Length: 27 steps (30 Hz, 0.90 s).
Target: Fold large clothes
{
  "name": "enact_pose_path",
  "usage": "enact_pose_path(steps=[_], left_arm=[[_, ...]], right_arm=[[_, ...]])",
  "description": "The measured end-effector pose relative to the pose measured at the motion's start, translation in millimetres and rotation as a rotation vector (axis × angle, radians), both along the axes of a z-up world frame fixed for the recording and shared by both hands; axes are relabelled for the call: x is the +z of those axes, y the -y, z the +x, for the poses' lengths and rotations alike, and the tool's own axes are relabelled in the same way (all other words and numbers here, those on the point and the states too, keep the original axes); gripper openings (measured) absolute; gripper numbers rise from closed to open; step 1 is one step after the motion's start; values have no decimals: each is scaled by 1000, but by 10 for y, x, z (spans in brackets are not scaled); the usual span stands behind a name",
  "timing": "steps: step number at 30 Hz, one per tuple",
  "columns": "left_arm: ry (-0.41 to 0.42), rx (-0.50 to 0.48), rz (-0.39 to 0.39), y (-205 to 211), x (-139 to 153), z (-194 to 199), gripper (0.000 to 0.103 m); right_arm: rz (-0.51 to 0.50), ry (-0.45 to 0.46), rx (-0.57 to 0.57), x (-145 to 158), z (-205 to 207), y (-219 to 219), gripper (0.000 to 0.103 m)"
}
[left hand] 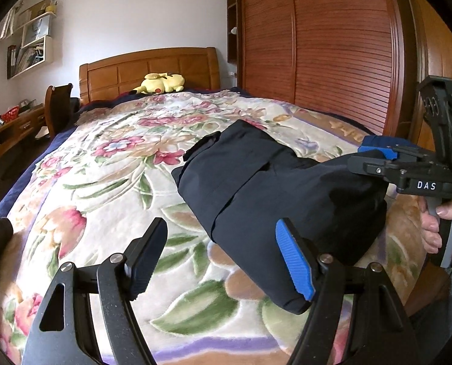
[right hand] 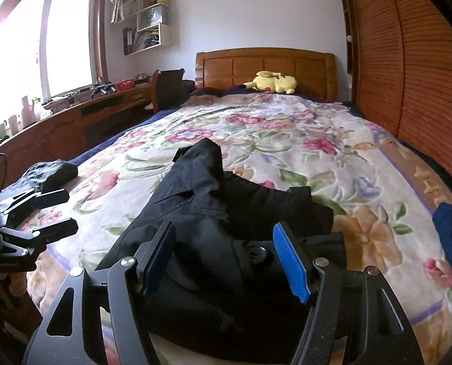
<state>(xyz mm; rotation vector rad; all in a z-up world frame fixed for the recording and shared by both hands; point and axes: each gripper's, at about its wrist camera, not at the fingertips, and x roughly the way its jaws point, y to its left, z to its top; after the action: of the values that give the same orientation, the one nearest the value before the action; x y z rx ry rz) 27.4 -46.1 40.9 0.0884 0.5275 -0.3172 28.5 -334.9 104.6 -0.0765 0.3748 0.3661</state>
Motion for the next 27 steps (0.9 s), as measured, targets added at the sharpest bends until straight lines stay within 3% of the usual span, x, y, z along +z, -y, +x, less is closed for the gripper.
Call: enact_pose_path(steps=[7,9,12,17,21,25,27], left_arm=[[-19,-6,-7,13,-68,25,75],[-24,-7,-11,14,-84,31,75],[-36,-8,-18,13,-101,62,75],[-41,-7,-31,22,-102,117,75],[-48,-13,-42,59,-111,148,75],[-46,-27,-42,127,-85,154,75],[-47,-36,-46,175,-64,157,75]], right_arm=[[-13,-52,39,-108,96,-21,66],[-20,-66,70,-124,97,-65,38],[-38,-52,99,-111,64,-90,16],[-35,39,72,-56,-90,37,10],[-25,99,-32,7,-225,344,9],[-101,34,-172,-169,-136,644,9],[-70,-48,-175,-304,-13,806,9]])
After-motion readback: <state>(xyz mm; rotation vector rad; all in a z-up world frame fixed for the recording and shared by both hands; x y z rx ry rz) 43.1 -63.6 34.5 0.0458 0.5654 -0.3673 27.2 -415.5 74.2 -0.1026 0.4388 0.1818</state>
